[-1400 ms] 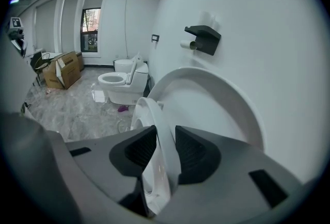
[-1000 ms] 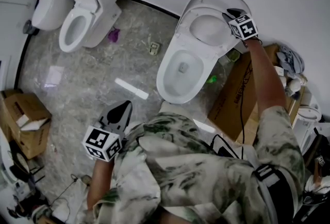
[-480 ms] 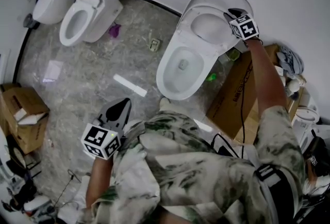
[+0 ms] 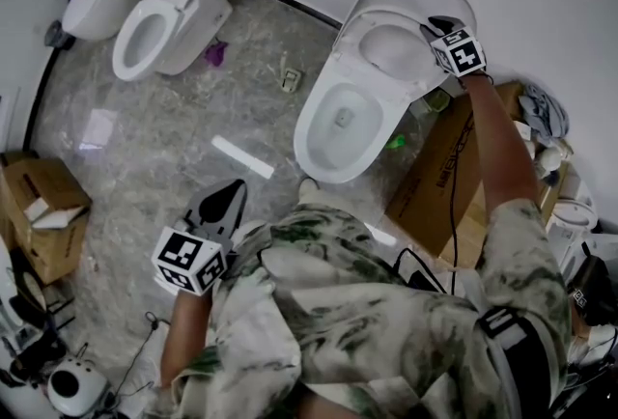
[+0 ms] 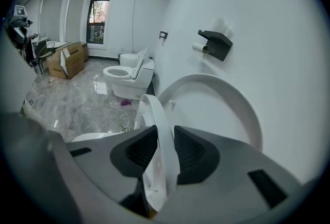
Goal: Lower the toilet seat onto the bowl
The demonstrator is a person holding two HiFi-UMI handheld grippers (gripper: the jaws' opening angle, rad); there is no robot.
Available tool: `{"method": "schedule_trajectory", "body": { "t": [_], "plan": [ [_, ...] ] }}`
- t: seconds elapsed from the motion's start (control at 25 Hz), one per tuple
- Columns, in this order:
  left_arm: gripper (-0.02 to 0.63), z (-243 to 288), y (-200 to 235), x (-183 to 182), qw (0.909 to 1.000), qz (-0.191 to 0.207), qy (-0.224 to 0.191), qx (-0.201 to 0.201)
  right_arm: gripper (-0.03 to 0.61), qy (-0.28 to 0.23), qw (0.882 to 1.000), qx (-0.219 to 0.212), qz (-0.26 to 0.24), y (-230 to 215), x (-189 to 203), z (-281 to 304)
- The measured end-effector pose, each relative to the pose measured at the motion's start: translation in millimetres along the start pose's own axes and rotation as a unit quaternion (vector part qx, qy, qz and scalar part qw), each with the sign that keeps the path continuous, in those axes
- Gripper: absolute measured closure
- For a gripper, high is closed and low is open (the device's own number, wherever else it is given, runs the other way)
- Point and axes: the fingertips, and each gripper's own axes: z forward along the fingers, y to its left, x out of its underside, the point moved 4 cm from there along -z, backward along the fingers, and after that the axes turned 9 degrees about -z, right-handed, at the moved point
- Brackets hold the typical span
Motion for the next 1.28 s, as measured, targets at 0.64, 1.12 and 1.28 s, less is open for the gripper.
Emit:
{"method": "schedule_trajectory", "body": {
  "t": [0.64, 1.12, 1.28],
  "plan": [
    [0.591, -8.8, -4.7, 14.7, 0.9996, 0.006, 0.020, 0.020, 0.459, -0.001, 1.000, 0.002, -0.018, 35.1, -3.5, -16.0],
    [0.591, -17.9, -1.8, 16.7, 0.9991, 0.010, 0.024, 0.035, 0.459, 0.013, 1.000, -0.001, -0.026, 56.4, -5.4, -25.3],
    [0.591, -22.6, 1.1, 18.5, 0.9989, 0.013, 0.022, 0.038, 0.459, 0.016, 0.999, 0.000, -0.029, 63.5, -5.8, -28.7]
  ]
}}
